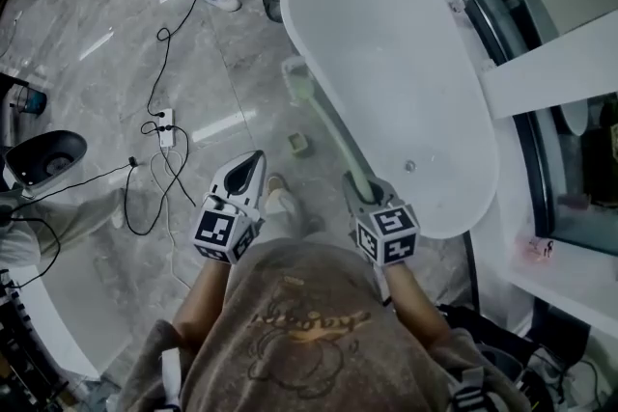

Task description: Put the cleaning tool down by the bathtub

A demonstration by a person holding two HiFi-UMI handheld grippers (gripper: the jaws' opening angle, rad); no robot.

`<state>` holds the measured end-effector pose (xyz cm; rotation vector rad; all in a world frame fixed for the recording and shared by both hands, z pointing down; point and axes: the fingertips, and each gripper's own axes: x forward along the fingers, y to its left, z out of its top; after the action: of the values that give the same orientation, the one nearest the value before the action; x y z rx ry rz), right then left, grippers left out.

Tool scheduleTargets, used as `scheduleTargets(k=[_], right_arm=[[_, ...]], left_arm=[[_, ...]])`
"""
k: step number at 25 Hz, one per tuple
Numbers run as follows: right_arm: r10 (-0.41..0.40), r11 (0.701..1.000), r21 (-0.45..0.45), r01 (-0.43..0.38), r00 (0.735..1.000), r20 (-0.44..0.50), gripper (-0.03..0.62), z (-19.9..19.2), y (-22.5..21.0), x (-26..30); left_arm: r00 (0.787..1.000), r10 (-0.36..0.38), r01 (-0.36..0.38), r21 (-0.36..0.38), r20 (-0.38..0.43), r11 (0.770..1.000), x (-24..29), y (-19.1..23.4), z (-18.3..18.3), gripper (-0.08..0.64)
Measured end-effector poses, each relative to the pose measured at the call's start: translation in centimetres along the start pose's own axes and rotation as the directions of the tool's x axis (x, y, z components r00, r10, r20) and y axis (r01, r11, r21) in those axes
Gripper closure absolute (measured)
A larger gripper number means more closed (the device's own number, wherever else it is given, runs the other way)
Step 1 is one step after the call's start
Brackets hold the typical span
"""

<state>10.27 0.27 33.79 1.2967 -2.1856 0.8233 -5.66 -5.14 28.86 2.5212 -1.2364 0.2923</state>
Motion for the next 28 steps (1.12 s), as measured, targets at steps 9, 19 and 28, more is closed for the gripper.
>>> scheduleTargets(k=[9,19,28], right_arm=[[-0.024,1.000,-0.010,0.023,0.998,-0.056,0.563,-0.2,-1.7,5.7],[-0.051,0.999,-0.008,0.051,0.991,-0.123,0.563,-3.2,-3.6,11.7],[-0.067,0.998,0.002,0.069,0.980,-0.186,0.563,-7.1,-4.4,17.0]], left_arm=[[1.000,0.005,-0.006,-0.011,-0.029,1.000,3.3,4.2,-1.9,0.560],[0.998,-0.010,0.008,-0.040,-0.066,0.999,6.6,7.1,-6.3,0.560],[0.995,-0.002,-0.005,-0.067,-0.104,0.998,7.7,9.8,-11.5,0.560]])
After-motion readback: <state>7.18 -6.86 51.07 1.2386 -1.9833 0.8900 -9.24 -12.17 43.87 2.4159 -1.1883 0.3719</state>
